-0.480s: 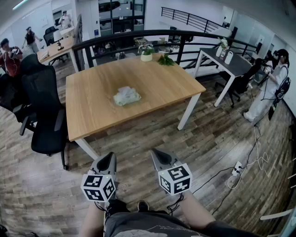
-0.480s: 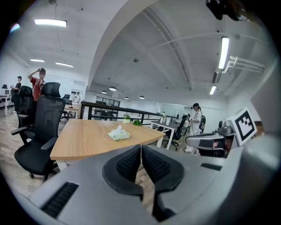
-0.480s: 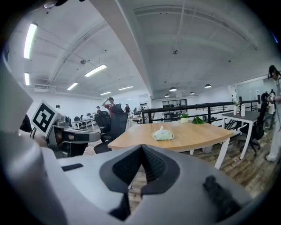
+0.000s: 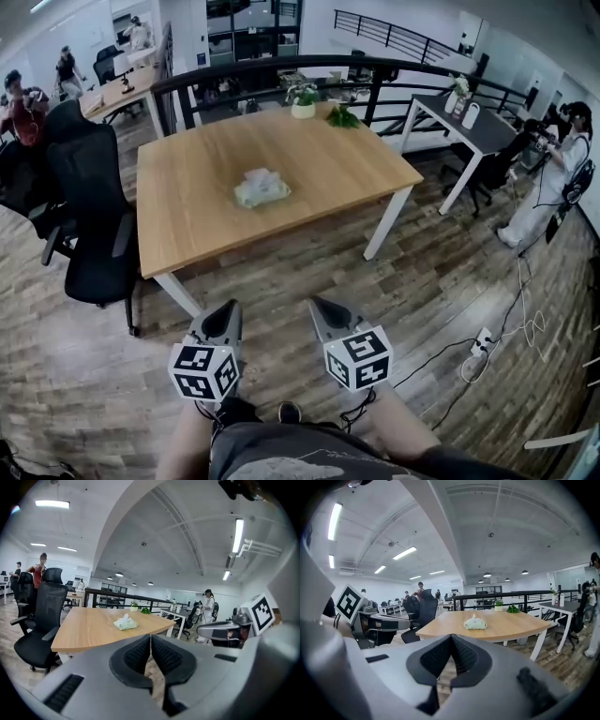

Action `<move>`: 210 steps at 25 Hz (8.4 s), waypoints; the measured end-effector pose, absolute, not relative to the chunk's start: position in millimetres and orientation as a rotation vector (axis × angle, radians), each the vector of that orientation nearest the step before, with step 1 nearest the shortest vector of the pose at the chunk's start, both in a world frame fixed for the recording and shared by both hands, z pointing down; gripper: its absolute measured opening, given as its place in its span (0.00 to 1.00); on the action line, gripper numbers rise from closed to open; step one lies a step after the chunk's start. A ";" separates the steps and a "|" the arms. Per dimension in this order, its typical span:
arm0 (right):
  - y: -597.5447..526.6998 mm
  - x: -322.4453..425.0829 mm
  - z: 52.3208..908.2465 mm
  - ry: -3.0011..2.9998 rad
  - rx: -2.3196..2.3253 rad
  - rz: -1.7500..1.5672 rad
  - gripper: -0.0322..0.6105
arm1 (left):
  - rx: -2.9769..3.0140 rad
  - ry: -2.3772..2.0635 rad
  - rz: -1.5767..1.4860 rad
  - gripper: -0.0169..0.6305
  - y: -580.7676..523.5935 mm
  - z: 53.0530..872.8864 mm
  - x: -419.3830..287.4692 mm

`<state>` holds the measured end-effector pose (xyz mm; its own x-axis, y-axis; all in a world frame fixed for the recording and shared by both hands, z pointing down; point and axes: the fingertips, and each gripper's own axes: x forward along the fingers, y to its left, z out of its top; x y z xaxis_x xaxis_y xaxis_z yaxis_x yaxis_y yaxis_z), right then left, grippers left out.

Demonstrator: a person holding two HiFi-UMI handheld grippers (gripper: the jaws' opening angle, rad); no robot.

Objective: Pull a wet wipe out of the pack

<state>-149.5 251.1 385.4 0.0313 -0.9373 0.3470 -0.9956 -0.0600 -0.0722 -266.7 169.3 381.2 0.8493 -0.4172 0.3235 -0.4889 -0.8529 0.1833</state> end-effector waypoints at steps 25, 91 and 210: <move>229.7 -131.2 389.1 -2.049 2.179 0.531 0.09 | 2.775 -0.701 0.344 0.06 154.0 375.1 -256.7; -69.7 103.8 441.5 -1.733 2.268 0.693 0.09 | 2.686 -0.388 0.460 0.06 -161.6 445.5 -19.9; -204.8 91.7 548.3 -2.360 0.833 0.549 0.10 | 2.218 -1.363 0.569 0.05 -214.7 520.2 22.7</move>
<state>91.7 -204.8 548.3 -0.6423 -0.4328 0.6325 -0.6677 0.7212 -0.1845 22.7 -214.7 520.2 0.4197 -0.7063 0.5701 -0.9020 -0.3944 0.1755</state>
